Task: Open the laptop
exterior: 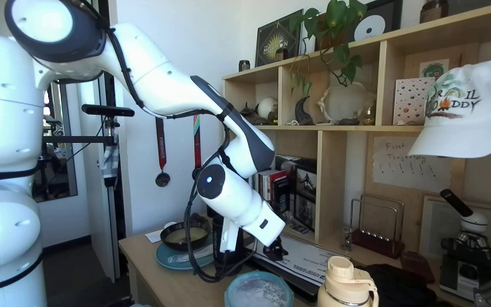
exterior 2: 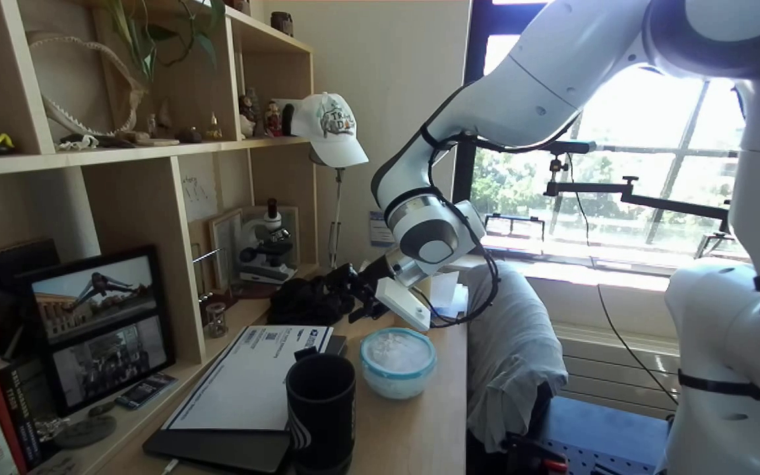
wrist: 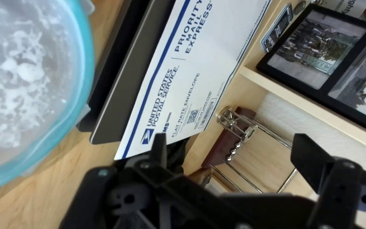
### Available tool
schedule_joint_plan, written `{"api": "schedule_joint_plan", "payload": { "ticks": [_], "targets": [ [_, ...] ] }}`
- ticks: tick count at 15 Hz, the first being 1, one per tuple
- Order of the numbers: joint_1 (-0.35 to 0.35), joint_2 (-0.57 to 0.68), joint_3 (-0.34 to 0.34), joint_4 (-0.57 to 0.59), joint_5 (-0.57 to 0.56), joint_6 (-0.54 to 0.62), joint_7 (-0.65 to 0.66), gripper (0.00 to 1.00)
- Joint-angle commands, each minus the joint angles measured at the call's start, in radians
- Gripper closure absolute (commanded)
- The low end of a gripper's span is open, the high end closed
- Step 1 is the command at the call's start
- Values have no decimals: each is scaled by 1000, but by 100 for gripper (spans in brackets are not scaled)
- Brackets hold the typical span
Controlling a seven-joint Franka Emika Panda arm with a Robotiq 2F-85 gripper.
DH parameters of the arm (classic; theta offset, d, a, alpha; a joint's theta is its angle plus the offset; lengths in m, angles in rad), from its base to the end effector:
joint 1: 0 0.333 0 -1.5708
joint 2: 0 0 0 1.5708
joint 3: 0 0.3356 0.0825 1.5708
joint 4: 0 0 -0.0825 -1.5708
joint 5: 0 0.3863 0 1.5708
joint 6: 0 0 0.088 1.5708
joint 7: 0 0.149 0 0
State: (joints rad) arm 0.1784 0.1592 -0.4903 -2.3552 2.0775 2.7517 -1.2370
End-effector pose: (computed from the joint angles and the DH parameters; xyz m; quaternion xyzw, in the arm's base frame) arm 0.4879 -0.1836 0.2527 -0.7982 0.4339 -0.3506 0.2274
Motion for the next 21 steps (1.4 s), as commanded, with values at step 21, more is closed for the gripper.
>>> {"api": "schedule_joint_plan", "payload": {
  "ticks": [21],
  "targets": [
    [-87, 247, 175, 115, 435, -43, 3, 0]
  ]
}}
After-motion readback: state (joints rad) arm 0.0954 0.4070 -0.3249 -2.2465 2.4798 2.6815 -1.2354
